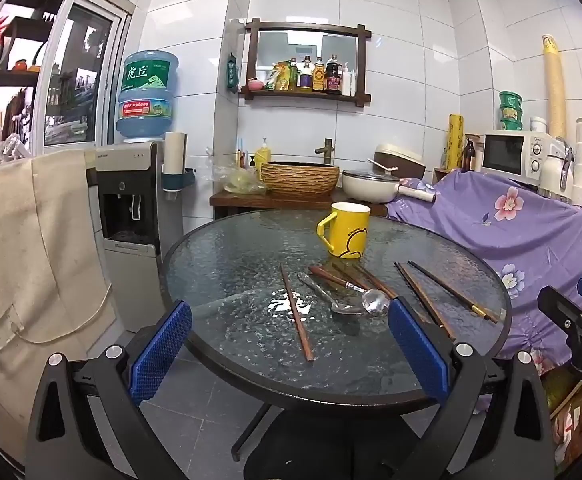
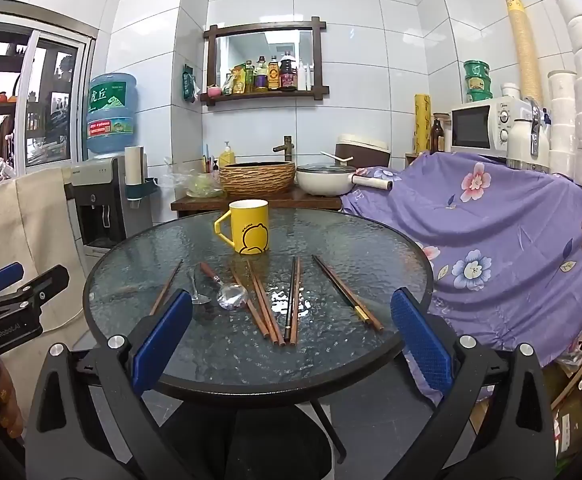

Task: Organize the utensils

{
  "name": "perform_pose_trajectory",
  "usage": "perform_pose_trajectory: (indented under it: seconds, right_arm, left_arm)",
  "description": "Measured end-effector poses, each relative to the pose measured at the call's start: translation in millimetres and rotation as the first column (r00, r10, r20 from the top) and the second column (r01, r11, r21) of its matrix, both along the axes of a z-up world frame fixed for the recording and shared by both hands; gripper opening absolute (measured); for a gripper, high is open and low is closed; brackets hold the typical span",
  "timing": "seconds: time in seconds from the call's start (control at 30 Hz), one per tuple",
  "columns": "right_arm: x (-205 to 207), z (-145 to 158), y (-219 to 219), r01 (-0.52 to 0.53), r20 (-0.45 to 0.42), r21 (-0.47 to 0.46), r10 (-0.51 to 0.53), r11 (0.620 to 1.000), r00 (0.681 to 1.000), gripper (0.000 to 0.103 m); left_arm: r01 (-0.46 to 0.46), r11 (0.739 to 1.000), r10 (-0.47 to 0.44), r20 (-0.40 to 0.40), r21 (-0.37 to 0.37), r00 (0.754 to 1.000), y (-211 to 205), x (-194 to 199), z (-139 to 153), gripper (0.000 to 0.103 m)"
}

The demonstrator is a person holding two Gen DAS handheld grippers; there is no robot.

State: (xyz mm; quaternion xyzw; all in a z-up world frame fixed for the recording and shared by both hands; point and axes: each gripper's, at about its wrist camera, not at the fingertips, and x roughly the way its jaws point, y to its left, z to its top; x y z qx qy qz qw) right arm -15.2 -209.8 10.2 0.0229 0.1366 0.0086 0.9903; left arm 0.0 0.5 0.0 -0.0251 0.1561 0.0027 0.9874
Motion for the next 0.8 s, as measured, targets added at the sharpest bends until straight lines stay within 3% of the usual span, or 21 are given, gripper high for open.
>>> perform_pose_trajectory:
  seconds: [0.07, 0.8]
  right_arm:
    - [2.8, 0.1, -0.7, 0.002, -0.037, 0.005, -0.001, 1.000, 0.999, 0.098]
    - [-3.4, 0.3, 5.0, -0.002, -0.006, -0.013, 0.002, 1.000, 1.000, 0.098]
  left_arm:
    - [0.000, 1.000, 0.000, -0.004, -0.014, 1.000, 1.9, -0.4, 0.2, 0.097]
    - [-0.021, 1.000, 0.021, -0.016, 0.004, 1.000, 2.9, -0.4, -3.7, 0.097]
